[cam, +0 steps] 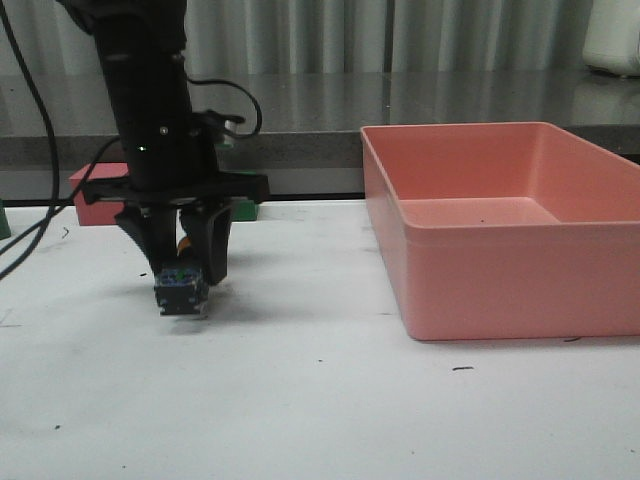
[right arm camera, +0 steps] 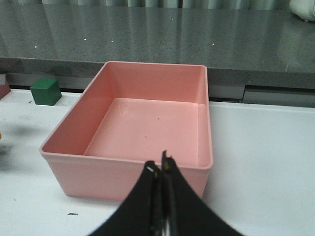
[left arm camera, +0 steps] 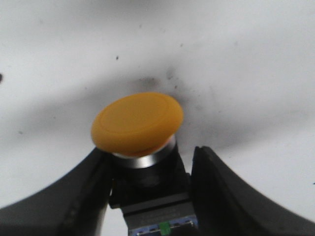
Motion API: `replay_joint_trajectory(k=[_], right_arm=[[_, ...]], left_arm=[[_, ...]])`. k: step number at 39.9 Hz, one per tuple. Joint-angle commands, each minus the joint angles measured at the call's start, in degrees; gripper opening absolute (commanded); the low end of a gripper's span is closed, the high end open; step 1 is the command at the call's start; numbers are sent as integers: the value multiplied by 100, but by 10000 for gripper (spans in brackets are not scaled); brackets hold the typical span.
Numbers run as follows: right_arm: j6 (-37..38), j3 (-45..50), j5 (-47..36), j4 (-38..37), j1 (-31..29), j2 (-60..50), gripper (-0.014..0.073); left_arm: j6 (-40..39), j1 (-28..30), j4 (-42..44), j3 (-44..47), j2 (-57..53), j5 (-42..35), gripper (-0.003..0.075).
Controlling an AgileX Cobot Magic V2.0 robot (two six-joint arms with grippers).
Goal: Place and stand button with both arms
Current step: 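Lift the button with the left gripper and rotate it cap upward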
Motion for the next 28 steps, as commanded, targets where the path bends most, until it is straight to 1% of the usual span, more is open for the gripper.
replay_joint_trajectory(k=[1, 5, 12, 19, 21, 22, 28], right_arm=[[-14, -138, -466, -27, -9, 59, -68], [-14, -138, -466, -27, -9, 59, -68], [-14, -138, -466, -27, -9, 59, -68], [-14, -138, -466, -27, -9, 59, -68], [-14, -138, -466, -27, -9, 59, -68], [-14, -138, -466, -27, -9, 59, -68], [-14, -138, -466, -27, -9, 59, -68]], left_arm=[[73, -49, -49, 300, -971, -761, 117], [362, -49, -49, 1092, -1634, -1766, 117], [846, -49, -49, 2883, -3047, -3989, 117], [867, -10, 24, 4562, -4392, -6113, 116], [867, -10, 24, 5023, -4730, -6776, 117], [867, -10, 24, 5340, -4955, -7269, 116], [867, -10, 24, 6438, -5562, -9185, 116]])
